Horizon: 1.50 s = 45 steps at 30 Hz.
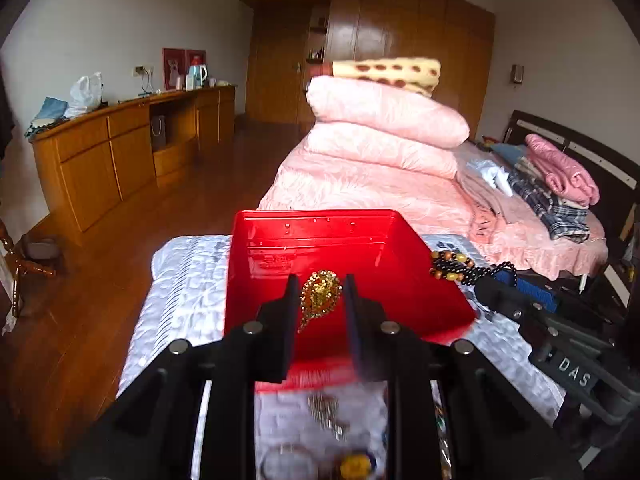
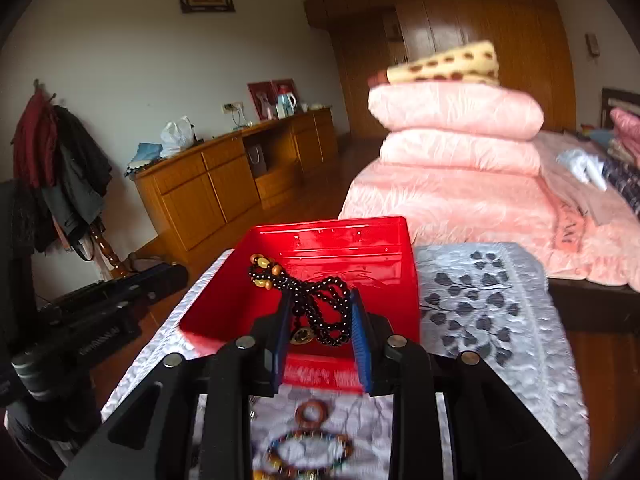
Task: Organize jewelry
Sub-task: 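Lower both held pieces into the red tin and open both tools, then grasp the brown bead strand with the left tool while the right tool grasps the silver ring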
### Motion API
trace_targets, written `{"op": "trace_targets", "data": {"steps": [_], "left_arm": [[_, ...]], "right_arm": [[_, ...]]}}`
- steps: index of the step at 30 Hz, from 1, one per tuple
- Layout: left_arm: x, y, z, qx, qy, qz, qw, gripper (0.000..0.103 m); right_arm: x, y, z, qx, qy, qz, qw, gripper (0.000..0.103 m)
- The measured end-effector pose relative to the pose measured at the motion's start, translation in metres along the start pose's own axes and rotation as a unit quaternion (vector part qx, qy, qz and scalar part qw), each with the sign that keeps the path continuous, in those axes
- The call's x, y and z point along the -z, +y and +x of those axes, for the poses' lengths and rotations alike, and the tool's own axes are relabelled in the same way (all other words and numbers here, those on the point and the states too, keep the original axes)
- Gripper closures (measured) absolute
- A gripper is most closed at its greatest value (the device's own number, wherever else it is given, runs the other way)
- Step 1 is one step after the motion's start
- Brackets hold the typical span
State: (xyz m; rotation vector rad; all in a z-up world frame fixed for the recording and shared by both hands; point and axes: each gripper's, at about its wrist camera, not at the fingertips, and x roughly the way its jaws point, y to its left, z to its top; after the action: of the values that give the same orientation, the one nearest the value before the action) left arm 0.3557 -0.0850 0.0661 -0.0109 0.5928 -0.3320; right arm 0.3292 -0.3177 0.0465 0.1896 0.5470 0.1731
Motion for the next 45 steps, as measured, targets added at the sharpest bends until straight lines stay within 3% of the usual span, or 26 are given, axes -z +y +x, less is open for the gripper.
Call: {"op": "trace_targets", "data": {"steps": [5, 7, 9, 15, 22, 29, 36, 45], "left_arm": [[0.0, 0.0, 0.041, -0.002, 0.031, 0.001, 0.9995, 0.08], [0.003, 0.003, 0.047, -0.003, 0.036, 0.001, 0.9993, 0.069], [0.005, 0.005, 0.044, -0.001, 0.031, 0.0, 0.9995, 0.056], [0.013, 0.02, 0.0, -0.002, -0.001, 0.003, 1.0, 0.044], [0.051, 0.033, -0.051, -0.033, -0.016, 0.003, 0.9993, 0.039], [0.103, 0.035, -0.066, -0.068, 0.006, -0.018, 0.9975, 0.036], [0.135, 0.033, -0.059, -0.063, 0.052, -0.033, 0.9961, 0.036], [0.154, 0.016, -0.047, -0.037, 0.087, -0.021, 0.9953, 0.036]], "right_arm": [[0.002, -0.006, 0.041, 0.003, 0.036, 0.004, 0.999, 0.071], [0.006, -0.006, 0.048, 0.006, 0.038, 0.0, 0.999, 0.065], [0.007, -0.007, 0.047, 0.007, 0.034, -0.006, 0.999, 0.065], [0.01, -0.015, 0.01, -0.004, 0.005, 0.002, 1.0, 0.064], [0.054, -0.029, -0.047, 0.0, -0.003, 0.018, 1.0, 0.062], [0.105, -0.028, -0.06, 0.009, 0.042, 0.022, 0.999, 0.062], [0.127, -0.02, -0.053, 0.004, 0.078, 0.034, 0.996, 0.062], [0.135, -0.019, -0.046, 0.0, 0.097, 0.035, 0.995, 0.062]]}}
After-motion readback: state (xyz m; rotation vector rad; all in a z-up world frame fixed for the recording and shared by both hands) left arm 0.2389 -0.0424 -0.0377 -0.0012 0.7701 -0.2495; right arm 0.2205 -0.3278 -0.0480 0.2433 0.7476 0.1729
